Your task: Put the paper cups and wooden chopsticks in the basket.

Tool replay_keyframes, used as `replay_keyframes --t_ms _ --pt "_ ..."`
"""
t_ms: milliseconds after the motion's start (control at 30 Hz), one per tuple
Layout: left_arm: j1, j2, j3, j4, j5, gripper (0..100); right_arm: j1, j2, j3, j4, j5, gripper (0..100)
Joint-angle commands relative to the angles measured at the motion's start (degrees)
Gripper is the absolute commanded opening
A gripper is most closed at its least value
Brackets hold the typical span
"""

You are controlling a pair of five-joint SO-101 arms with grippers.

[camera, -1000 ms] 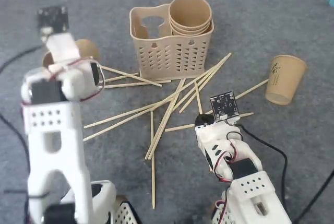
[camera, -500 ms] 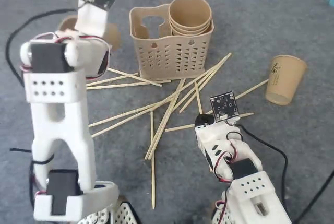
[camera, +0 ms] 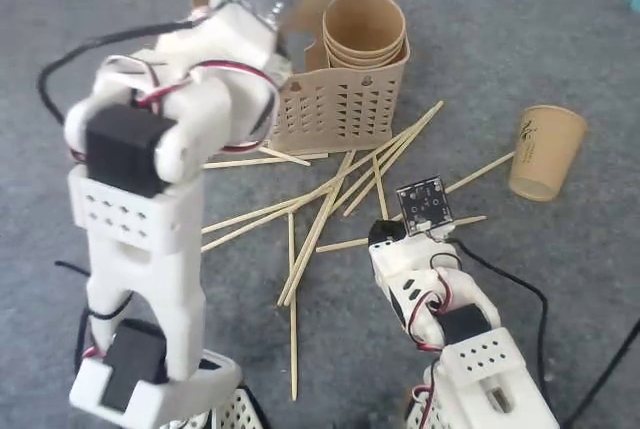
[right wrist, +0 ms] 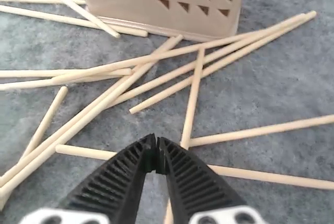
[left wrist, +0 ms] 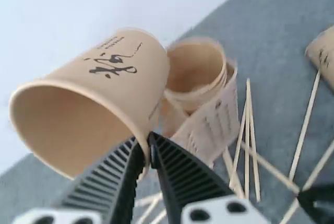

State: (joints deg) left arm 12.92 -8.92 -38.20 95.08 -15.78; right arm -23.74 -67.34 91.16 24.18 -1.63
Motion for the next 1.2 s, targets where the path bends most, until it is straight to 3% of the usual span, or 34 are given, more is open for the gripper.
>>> replay_keyframes --t_ms 0,267,633,1067,1167 --pt "2.99 1.41 -0.75 -8.7 0.35 1 -0.48 -0.75 -0.26 -1.45 0.88 0.9" --pt "3.69 10.37 -0.75 -12.13 -3.25 1 -0.31 -0.75 -0.26 -1.54 3.16 0.9" --pt "6.86 10.2 -0.84 -7.38 -8.44 1 -0.4 -0.75 -0.26 -1.54 4.4 0.9" --pt "7.03 14.33 -0.84 -7.65 -8.62 1 -0.4 -0.75 -0.26 -1.45 4.48 0.9" --pt "6.51 14.33 -0.84 -7.47 -8.62 7 -0.4 -0.75 -0.26 -1.45 4.48 0.9"
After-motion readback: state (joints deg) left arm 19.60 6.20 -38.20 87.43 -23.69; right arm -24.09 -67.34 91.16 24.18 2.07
